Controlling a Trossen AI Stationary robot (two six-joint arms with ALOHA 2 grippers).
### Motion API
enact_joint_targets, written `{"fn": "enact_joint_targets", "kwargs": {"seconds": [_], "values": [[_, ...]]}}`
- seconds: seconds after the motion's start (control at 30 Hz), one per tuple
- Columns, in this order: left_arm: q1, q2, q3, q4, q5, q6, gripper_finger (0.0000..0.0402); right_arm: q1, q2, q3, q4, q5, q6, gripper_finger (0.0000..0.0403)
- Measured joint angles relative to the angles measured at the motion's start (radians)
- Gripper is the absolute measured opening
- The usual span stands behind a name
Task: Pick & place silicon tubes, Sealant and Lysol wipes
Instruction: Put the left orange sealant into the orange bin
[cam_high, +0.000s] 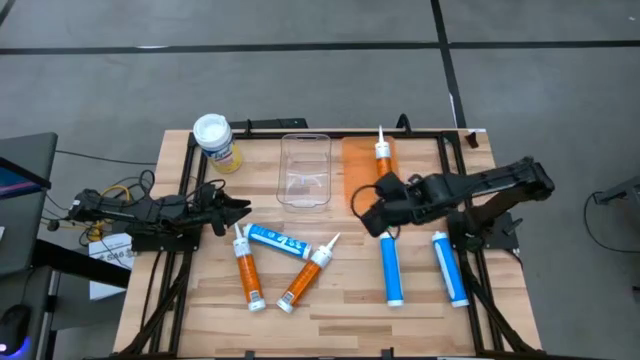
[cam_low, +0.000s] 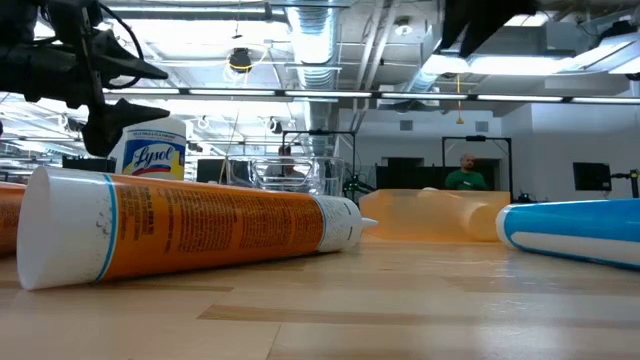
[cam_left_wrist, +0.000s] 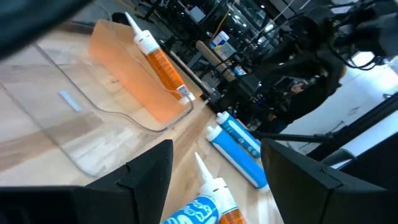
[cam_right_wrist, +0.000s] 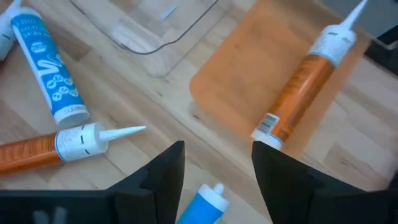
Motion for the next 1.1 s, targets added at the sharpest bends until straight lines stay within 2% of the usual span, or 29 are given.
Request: {"fn": "enact_joint_targets", "kwargs": {"seconds": [0.17,0.27,0.4,0.53,0.67,0.77,0.83,1.1], "values": [[0.000,0.000,0.000,0.092,0.014,0.039,0.0236,0.094,-0.093,-0.043,-0.014,0.087,0.075,0.0142],[0.000,0.000,0.007,0.161,0.041,0.077,0.0236,0.154,-0.173,-0.121,0.004,0.142,0.167,0.0117],[0.000,0.015,0.072,0.168,0.089,0.125,0.0236,0.248,-0.288,-0.257,0.076,0.247,0.289,0.0087],[0.000,0.086,0.161,0.161,0.116,0.182,0.0236,0.345,-0.389,-0.400,0.189,0.368,0.343,0.0067],[0.000,0.212,0.249,0.119,0.139,0.204,0.0236,0.412,-0.460,-0.531,0.303,0.458,0.349,0.0057],[0.000,0.320,0.330,-0.007,0.158,0.176,0.0236,0.441,-0.495,-0.606,0.353,0.488,0.398,0.0054],[0.000,0.392,0.395,-0.134,0.172,0.105,0.0236,0.453,-0.507,-0.641,0.362,0.494,0.436,0.0054],[-0.008,0.666,0.688,-0.808,0.300,-0.408,0.0236,0.460,-0.511,-0.675,0.372,0.495,0.466,0.0054]]}}
